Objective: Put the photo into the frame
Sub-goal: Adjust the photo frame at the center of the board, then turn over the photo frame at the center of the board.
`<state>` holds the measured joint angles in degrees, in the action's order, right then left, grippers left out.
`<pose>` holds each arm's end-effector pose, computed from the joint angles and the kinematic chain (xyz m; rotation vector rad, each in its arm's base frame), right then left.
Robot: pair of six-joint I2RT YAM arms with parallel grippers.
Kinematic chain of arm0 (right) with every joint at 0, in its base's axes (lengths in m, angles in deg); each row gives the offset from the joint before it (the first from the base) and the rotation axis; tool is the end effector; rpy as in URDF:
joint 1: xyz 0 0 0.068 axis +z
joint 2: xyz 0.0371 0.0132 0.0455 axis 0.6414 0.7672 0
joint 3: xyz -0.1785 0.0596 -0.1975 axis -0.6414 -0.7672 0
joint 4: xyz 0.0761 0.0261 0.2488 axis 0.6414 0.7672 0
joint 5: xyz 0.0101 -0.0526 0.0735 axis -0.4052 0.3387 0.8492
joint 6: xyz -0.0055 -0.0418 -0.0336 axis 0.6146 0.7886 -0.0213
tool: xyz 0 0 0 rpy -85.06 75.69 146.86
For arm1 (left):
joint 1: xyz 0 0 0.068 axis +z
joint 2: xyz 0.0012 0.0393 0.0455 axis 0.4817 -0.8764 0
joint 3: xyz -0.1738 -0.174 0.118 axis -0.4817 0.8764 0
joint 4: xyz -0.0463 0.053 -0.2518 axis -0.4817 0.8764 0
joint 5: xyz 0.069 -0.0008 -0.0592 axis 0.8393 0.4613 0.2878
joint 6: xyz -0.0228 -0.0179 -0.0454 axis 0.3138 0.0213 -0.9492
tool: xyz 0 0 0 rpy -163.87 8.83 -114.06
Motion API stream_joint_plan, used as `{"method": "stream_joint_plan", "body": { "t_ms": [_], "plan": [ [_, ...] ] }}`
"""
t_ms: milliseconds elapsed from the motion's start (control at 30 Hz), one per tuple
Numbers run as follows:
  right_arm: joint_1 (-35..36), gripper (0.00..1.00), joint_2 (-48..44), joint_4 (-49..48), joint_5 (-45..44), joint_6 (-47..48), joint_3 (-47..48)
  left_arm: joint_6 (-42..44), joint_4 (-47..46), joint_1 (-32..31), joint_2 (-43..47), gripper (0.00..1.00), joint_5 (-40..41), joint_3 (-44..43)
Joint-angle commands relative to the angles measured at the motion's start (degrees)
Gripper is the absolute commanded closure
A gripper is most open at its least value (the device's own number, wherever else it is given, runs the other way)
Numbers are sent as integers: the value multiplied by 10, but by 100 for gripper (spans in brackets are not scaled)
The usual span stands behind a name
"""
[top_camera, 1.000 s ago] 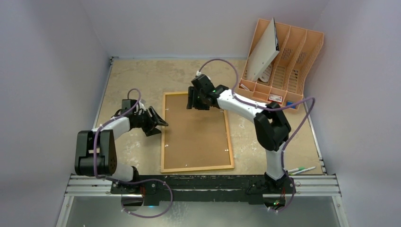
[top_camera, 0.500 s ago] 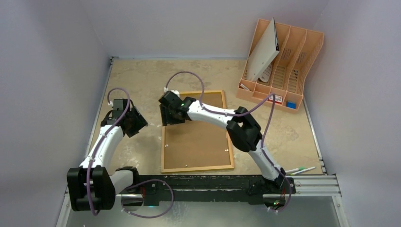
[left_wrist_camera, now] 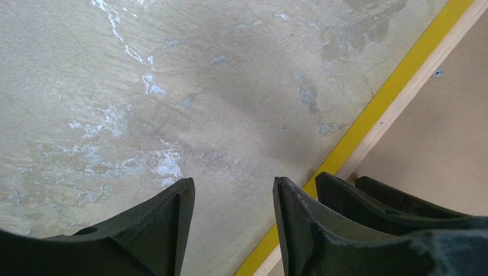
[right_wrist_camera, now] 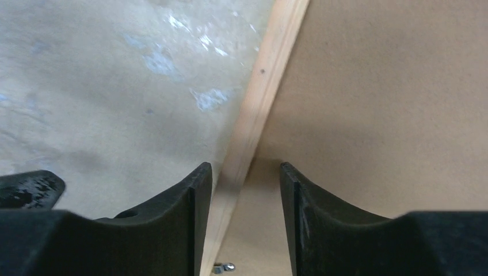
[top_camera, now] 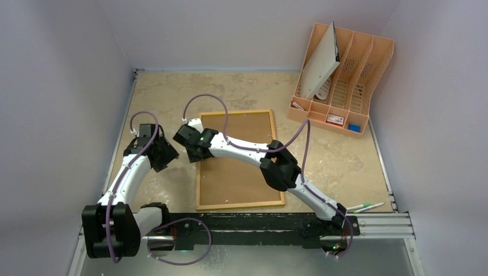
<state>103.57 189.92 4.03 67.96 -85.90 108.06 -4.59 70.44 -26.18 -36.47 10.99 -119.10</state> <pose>0.2510 0.4805 0.1848 -0.3743 2.4426 0.3635 0.2007 0.0112 0.2057 -1.0131 2.4406 -0.1538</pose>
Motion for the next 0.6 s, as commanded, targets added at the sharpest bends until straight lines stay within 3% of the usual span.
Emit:
{"method": "stream_joint_plan", "body": {
  "t_ms": [0, 167, 367, 433, 567],
  "plan": [
    [12, 53, 10, 72, -64, 9, 11, -19, -14, 2, 13, 45, -10, 11],
    [19, 67, 3, 90, -81, 13, 9, -29, -24, 3, 23, 45, -27, 27],
    [18, 93, -44, 72, -33, -2, -56, -48, -47, 2, 37, 45, -84, 56],
    [17, 90, -43, 63, -15, -7, -64, -57, -56, 2, 44, 45, -99, 70],
    [16, 72, -18, 90, 4, -36, -44, -70, -64, 2, 56, 44, -113, 94]
  ]
}}
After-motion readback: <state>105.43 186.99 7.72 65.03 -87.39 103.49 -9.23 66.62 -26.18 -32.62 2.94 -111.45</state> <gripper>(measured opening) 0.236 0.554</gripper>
